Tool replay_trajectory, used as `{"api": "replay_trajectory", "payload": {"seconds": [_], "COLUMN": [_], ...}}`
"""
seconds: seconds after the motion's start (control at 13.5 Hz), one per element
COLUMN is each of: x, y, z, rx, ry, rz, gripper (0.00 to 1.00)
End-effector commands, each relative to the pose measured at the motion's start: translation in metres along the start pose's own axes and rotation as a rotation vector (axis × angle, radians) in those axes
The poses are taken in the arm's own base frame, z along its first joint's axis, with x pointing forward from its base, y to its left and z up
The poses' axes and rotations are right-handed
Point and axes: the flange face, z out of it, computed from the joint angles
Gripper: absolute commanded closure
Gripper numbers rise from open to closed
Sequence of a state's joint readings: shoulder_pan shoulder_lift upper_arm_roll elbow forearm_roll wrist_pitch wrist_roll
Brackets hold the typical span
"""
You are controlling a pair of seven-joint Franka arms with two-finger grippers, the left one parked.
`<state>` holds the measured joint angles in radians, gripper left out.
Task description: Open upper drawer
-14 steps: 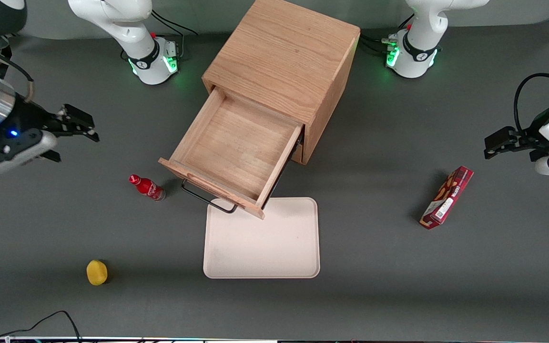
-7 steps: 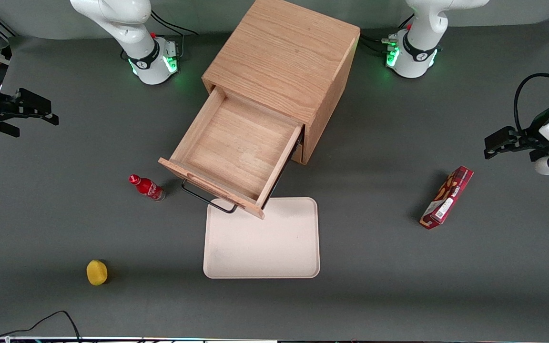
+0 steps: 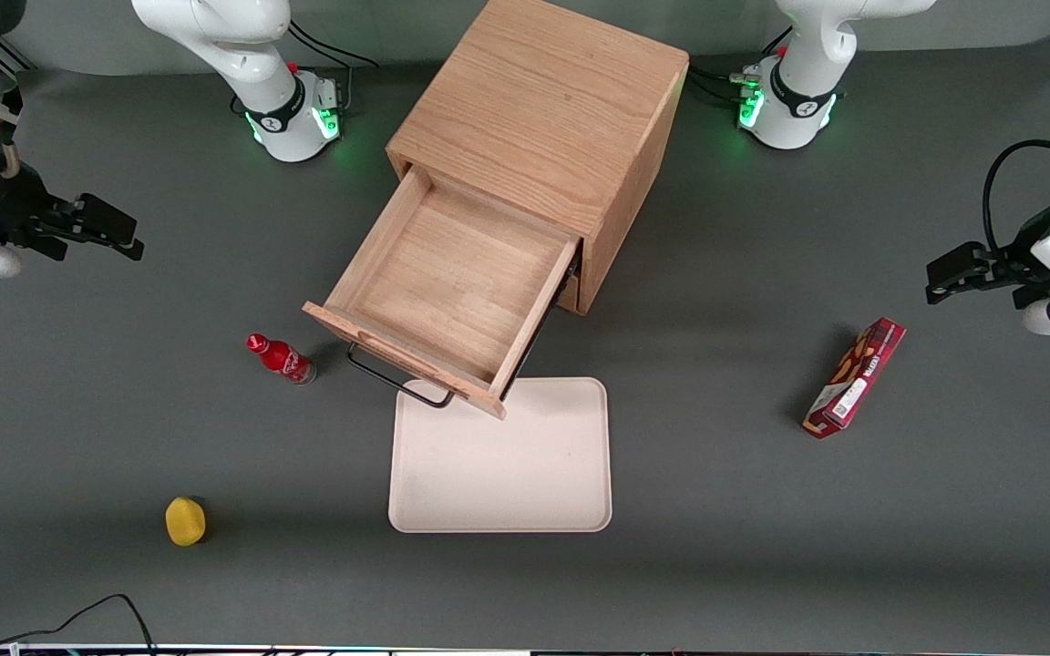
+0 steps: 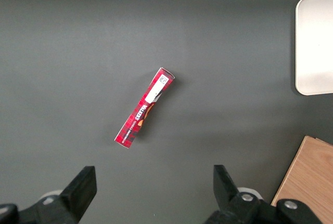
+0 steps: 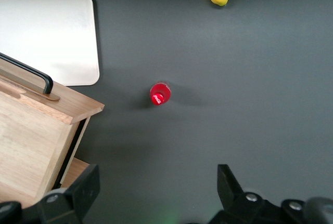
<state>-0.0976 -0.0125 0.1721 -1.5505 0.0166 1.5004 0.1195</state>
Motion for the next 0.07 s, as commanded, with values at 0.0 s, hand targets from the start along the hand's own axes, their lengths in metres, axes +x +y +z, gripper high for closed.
{"api": "replay_trajectory", "payload": {"seconds": [0.0], "x": [0.0010], "y": [0.0134], "z": [0.0054], "rx": [-0.018], "ry": [-0.004], "rz": [-0.034], "gripper": [0.00]}}
